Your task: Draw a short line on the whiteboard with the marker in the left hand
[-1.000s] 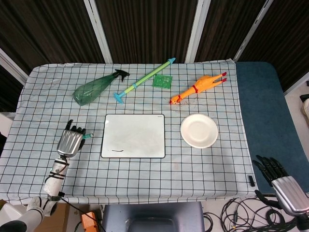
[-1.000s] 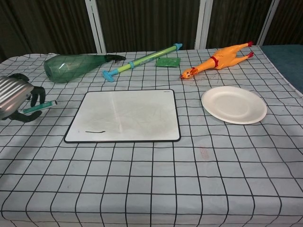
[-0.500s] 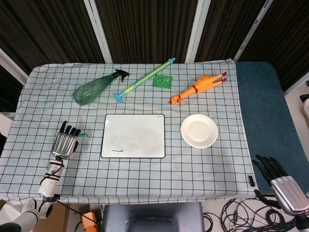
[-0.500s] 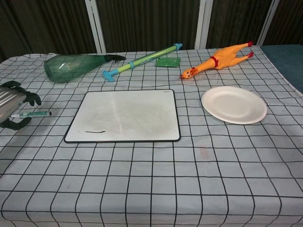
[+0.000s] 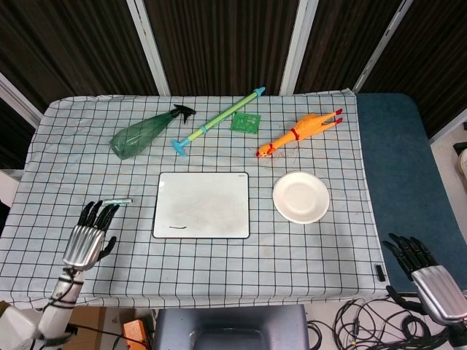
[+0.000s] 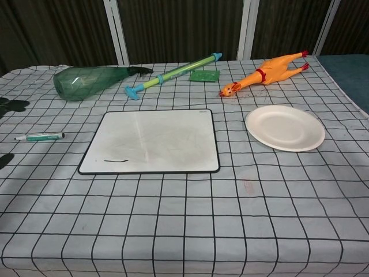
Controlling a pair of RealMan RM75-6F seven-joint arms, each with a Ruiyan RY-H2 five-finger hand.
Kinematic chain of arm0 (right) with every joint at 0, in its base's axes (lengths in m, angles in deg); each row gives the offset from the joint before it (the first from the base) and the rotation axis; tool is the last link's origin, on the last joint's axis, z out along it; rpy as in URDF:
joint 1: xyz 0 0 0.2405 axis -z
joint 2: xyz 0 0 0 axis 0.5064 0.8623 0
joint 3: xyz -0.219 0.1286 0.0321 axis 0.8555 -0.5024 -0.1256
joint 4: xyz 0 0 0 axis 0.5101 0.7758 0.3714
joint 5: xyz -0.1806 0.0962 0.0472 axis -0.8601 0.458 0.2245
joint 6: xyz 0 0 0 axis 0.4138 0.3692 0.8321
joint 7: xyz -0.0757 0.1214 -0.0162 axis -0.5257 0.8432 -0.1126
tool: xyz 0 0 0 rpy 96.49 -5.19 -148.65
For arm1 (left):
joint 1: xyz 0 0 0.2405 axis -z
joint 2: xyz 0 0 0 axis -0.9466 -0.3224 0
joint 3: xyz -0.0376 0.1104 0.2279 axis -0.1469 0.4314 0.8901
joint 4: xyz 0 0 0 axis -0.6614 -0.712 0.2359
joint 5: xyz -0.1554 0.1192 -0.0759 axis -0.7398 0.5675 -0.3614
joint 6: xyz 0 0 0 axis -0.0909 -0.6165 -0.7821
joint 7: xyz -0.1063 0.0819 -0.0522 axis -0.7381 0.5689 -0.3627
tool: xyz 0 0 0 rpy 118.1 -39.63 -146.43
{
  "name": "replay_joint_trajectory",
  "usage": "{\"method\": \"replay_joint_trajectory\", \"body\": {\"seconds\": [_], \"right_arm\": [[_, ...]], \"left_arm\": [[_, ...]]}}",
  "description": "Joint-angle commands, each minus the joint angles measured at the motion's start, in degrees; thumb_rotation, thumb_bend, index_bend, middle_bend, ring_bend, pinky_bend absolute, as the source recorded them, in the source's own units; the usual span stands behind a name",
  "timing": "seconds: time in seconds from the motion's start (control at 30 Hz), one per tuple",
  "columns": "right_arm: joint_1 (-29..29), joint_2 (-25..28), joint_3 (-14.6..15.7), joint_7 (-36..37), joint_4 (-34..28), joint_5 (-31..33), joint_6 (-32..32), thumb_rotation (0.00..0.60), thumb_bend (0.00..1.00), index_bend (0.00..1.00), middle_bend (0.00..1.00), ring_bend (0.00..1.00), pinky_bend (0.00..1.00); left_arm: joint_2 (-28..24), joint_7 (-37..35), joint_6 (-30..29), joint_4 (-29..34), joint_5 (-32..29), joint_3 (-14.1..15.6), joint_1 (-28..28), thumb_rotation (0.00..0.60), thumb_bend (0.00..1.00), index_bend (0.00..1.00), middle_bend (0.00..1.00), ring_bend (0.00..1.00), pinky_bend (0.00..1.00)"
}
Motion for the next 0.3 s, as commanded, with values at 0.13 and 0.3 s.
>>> {"method": "replay_joint_trajectory", "body": {"seconds": [0.13, 0.3], "right_arm": [[0.0, -0.8, -0.2, -2.8, -0.6, 0.4, -0.8, 0.600, 0.27, 0.00, 0.00, 0.00, 0.05], [0.2, -1.2, -0.2, -4.5, -0.9, 0.5, -1.1, 0.600, 0.27, 0.00, 0.00, 0.00, 0.05]], "left_arm": [[-13.7, -0.5, -9.5, 17.5, 6.2, 9.6, -11.3, 0.600, 0.34, 0.00, 0.00, 0.00, 0.00], [-15.0, 1.0, -7.6, 19.4, 5.4, 8.6, -11.5, 0.600, 0.33, 0.00, 0.00, 0.00, 0.00]]}}
